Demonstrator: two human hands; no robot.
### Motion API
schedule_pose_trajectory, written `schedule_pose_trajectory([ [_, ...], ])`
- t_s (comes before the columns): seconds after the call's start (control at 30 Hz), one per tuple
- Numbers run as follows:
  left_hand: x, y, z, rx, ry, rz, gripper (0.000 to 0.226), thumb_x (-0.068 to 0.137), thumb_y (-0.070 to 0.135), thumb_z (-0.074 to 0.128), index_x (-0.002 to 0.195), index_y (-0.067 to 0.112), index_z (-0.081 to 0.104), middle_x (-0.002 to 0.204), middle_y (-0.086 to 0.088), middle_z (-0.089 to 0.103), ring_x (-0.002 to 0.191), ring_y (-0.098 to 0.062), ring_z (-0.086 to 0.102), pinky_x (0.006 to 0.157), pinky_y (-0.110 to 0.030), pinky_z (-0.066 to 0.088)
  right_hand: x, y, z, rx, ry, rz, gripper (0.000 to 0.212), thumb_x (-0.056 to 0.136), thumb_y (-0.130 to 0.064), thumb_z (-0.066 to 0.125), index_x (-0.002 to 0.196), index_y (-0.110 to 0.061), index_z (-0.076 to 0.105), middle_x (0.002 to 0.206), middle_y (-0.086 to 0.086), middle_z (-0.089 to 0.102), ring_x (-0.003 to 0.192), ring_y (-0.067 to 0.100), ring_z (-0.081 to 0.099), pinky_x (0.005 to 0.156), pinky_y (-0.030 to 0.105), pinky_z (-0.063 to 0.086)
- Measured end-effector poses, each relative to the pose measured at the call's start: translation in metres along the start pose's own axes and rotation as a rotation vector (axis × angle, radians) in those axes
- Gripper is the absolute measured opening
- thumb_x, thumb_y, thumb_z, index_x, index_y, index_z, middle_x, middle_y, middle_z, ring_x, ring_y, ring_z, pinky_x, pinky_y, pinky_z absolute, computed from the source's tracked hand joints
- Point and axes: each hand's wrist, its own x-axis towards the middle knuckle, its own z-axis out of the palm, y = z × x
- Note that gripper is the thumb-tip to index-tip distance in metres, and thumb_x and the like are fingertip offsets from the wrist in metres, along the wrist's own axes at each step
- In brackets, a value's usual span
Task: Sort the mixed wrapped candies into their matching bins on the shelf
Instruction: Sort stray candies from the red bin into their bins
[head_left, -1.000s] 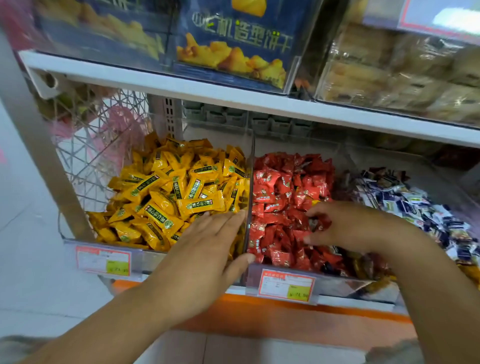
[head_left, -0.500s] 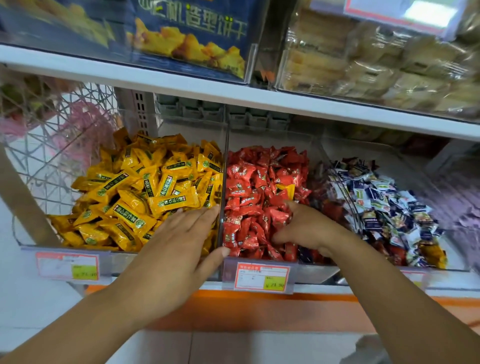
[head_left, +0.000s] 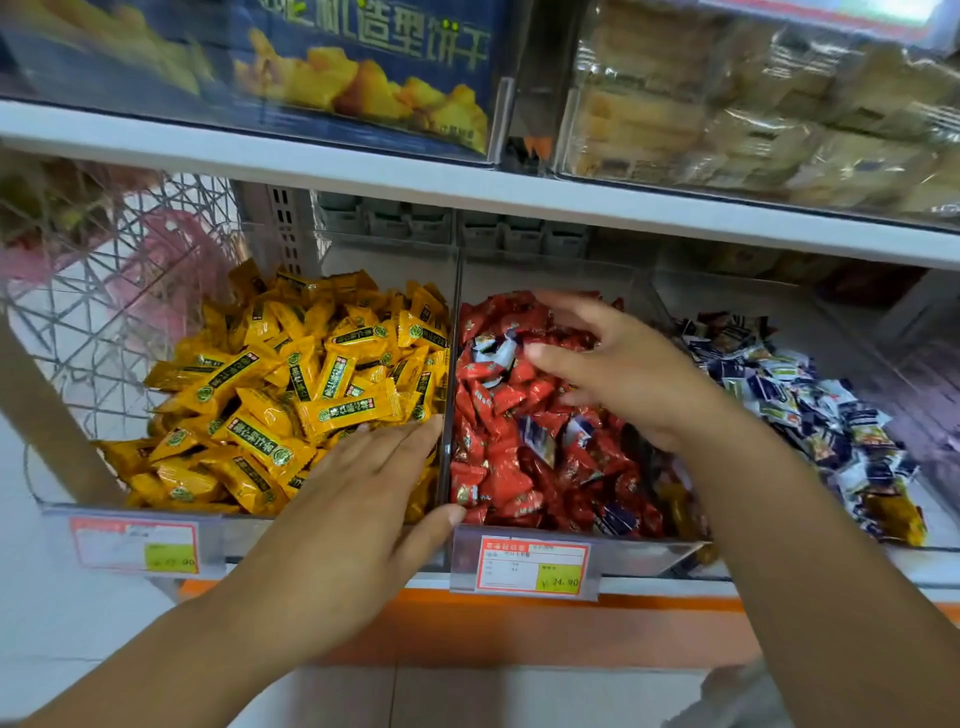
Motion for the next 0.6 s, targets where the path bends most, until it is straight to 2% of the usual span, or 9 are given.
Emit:
schedule_pose_trajectory([
  [0.1, 0.001, 0.0, 0.001, 0.017, -0.001, 0.007, 0.065, 0.092, 0.055, 0.036, 0.141, 0.014, 0.044, 0.129, -0.001, 0.059, 0.119, -0.011, 0.038, 0.105, -0.023, 0.018, -0.008, 0.008, -0.018, -0.272, 0.037, 0.039, 0.023, 0.096, -0.021, 0.056, 0.115, -0.032, 0.064, 0.121, -0.008, 0.061, 0.102, 0.01, 0.061, 0.096, 0.035, 0.05],
  [0.2, 0.001, -0.003, 0.003, 0.002, 0.007, 0.007, 0.066, 0.092, 0.058, 0.033, 0.142, 0.016, 0.042, 0.132, 0.001, 0.057, 0.121, -0.011, 0.038, 0.108, -0.024, 0.018, -0.017, 0.021, -0.018, -0.47, -0.08, 0.133, 0.011, 0.092, -0.022, 0.062, 0.099, -0.03, 0.067, 0.109, -0.007, 0.066, 0.094, 0.009, 0.061, 0.085, 0.026, 0.048],
  [0.23, 0.001, -0.003, 0.003, 0.008, 0.01, 0.004, 0.067, 0.092, 0.059, 0.031, 0.142, 0.017, 0.042, 0.132, 0.002, 0.056, 0.121, -0.011, 0.038, 0.11, -0.026, 0.022, -0.019, 0.025, -0.016, -0.506, -0.126, 0.154, 0.01, 0.09, -0.025, 0.066, 0.099, -0.029, 0.068, 0.108, -0.008, 0.066, 0.093, 0.008, 0.061, 0.079, 0.023, 0.047],
  [0.33, 0.001, -0.003, 0.004, 0.035, 0.029, 0.008, 0.066, 0.093, 0.059, 0.03, 0.14, 0.015, 0.043, 0.129, 0.001, 0.058, 0.118, -0.012, 0.04, 0.105, -0.03, 0.034, -0.021, 0.03, -0.007, -0.549, -0.26, 0.164, 0.028, 0.081, -0.038, 0.075, 0.107, -0.03, 0.067, 0.101, -0.015, 0.059, 0.091, 0.003, 0.056, 0.07, 0.014, 0.042],
  [0.43, 0.0, -0.002, 0.004, 0.035, 0.027, 0.005, 0.066, 0.092, 0.057, 0.033, 0.141, 0.015, 0.043, 0.127, 0.001, 0.059, 0.116, -0.012, 0.042, 0.101, -0.034, 0.035, -0.021, 0.036, 0.008, -0.66, -0.316, 0.101, 0.04, 0.082, -0.037, 0.074, 0.118, -0.026, 0.063, 0.092, -0.02, 0.044, 0.091, 0.002, 0.049, 0.074, 0.017, 0.041],
  [0.5, 0.0, -0.002, 0.004, 0.03, 0.017, -0.004, 0.068, 0.091, 0.059, 0.032, 0.143, 0.016, 0.042, 0.13, 0.002, 0.058, 0.118, -0.014, 0.045, 0.103, -0.034, 0.032, -0.018, 0.038, 0.012, -0.681, -0.292, 0.081, 0.036, 0.083, -0.035, 0.074, 0.115, -0.022, 0.065, 0.094, -0.018, 0.048, 0.093, 0.005, 0.05, 0.078, 0.021, 0.041],
  [0.6, -0.001, -0.002, 0.004, 0.042, 0.011, -0.024, 0.07, 0.091, 0.061, 0.028, 0.143, 0.016, 0.043, 0.131, 0.002, 0.057, 0.12, -0.019, 0.051, 0.104, -0.034, 0.031, -0.018, 0.031, -0.002, -0.583, -0.198, 0.014, 0.016, 0.088, -0.034, 0.068, 0.102, -0.027, 0.071, 0.099, -0.015, 0.065, 0.088, 0.008, 0.061, 0.07, 0.021, 0.045],
])
